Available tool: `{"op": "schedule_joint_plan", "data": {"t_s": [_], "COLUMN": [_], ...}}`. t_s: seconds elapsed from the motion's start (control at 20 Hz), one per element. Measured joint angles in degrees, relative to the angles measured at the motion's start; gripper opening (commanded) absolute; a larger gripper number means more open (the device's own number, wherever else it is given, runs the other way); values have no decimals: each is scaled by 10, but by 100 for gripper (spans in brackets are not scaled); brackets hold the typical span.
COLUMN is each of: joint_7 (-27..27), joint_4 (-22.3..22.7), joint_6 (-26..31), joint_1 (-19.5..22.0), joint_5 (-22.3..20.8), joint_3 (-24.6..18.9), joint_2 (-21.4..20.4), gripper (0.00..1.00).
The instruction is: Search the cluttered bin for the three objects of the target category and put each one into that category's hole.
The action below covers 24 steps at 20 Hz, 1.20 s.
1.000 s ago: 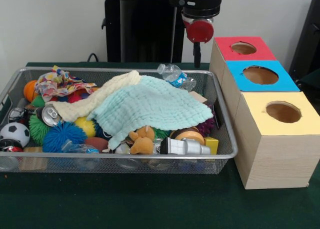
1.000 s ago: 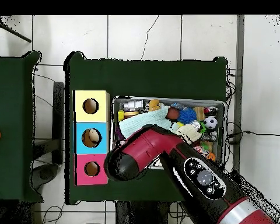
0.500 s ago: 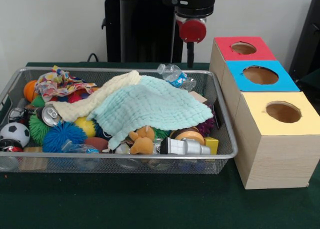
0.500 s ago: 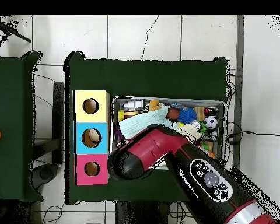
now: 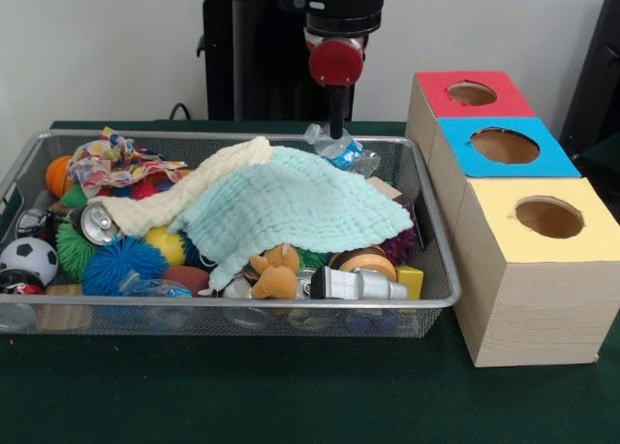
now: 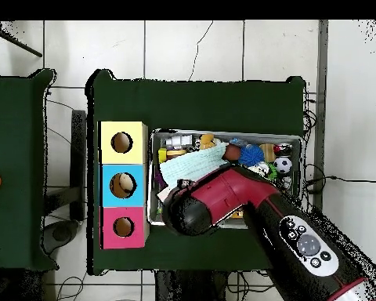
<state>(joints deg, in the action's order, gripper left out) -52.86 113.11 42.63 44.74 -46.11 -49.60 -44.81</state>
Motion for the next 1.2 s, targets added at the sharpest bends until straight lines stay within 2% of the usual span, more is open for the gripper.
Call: {"op": "schedule_joint_plan", "data": {"t_s": [0.6,1.2], "joint_7": [0,0], "joint_4": [-31,-28], "joint_6": [0,0], "joint_1": [8,-18], "joint_5": [-5,-18], "joint_3": [0,9], "joint_2": [18,36], "gripper": [100,100]}}
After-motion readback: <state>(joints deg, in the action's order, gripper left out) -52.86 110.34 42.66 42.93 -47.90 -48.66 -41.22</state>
